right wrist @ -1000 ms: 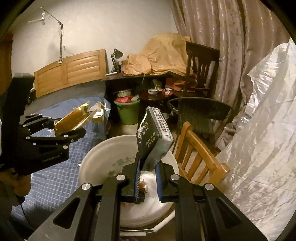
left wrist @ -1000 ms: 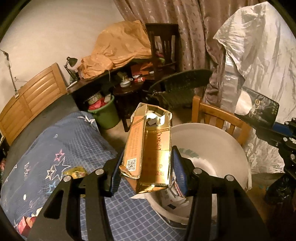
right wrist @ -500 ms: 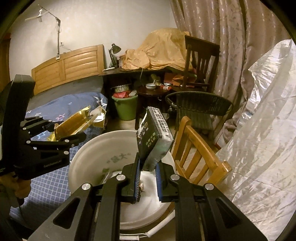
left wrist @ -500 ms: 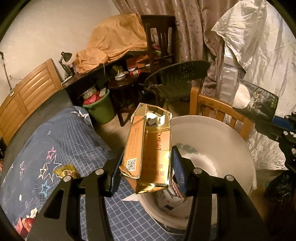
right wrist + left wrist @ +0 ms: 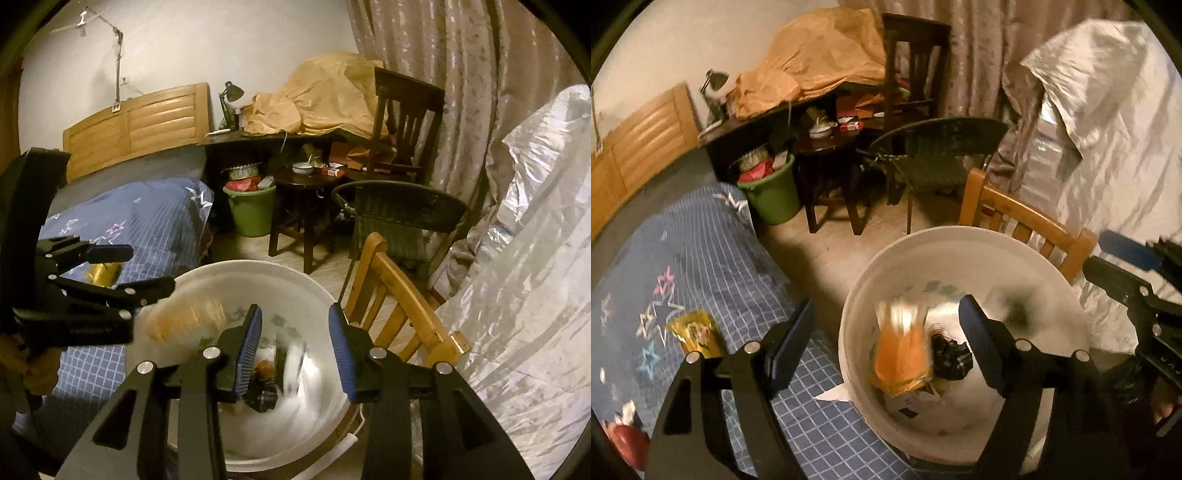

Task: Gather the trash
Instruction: 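Open both tools to drop the gold box and black packet into the bucket, then return both tools to the trash on the bed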

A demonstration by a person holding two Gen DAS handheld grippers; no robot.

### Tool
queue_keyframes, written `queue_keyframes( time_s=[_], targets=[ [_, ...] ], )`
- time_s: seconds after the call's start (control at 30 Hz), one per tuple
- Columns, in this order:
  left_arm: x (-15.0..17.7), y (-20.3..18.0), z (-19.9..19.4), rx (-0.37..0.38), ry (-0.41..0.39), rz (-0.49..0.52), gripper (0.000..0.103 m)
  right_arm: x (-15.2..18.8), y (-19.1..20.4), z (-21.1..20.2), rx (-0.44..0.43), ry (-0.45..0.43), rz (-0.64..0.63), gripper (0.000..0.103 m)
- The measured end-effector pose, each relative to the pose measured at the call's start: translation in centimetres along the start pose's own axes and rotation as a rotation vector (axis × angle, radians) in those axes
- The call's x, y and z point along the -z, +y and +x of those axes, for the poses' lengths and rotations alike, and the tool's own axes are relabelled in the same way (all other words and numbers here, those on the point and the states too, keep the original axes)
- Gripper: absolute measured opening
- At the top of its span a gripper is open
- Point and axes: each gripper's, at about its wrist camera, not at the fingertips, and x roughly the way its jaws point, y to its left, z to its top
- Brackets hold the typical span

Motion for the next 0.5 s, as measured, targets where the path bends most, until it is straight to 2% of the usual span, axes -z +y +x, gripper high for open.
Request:
queue_keyframes(
  time_s=[0.2,0.5],
  targets=[
    [0.3,0.8,-0.1,-0.016,-0.006,-0.034,0.076,0.6,-0.6,0.3,0.001,0.002,0.026,0.039],
    [2.3,2.0,-2.1,-0.123,-0.065,-0.038,0.079,1.3,0.5,-1.0,-0.006,-0.079,0.06,0.039]
  ],
)
